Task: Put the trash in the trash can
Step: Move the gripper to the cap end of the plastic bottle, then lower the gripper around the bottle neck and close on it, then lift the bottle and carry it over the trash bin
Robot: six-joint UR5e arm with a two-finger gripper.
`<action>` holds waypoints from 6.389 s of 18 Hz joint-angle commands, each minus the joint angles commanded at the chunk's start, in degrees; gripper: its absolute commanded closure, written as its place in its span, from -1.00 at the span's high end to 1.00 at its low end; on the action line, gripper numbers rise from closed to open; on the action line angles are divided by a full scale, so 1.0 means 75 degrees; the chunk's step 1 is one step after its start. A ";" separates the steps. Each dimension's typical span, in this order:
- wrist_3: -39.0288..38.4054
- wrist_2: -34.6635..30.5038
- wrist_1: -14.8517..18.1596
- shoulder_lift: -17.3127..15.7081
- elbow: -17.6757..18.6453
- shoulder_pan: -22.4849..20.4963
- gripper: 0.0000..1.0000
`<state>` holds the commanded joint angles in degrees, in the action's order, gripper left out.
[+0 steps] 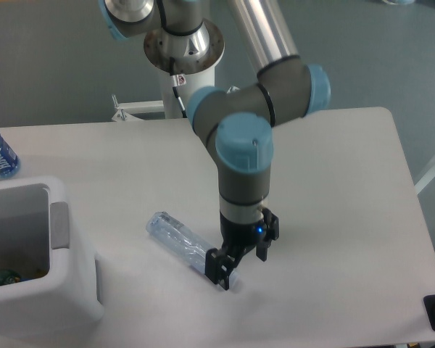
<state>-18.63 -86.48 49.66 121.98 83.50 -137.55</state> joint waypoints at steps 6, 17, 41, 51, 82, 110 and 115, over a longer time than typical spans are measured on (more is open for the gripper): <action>0.0024 -0.0141 0.0058 0.0177 -0.0259 -0.0011 1.00; -0.0280 -0.0258 -0.0012 0.0704 -0.0047 -0.0141 1.00; -0.0738 -0.0282 0.0000 0.0951 0.0210 0.0094 1.00; -0.0738 -0.0282 0.0000 0.0915 0.0292 0.0141 0.41; -0.0726 -0.0200 -0.0047 -0.0361 0.0154 0.0211 -0.50; -0.1089 0.0515 -0.1195 -0.1522 -0.2695 0.1663 -0.50; -0.1043 0.0644 -0.1207 -0.1148 -0.2743 0.2308 -0.49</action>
<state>-26.46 -81.65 40.61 113.38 62.93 -120.24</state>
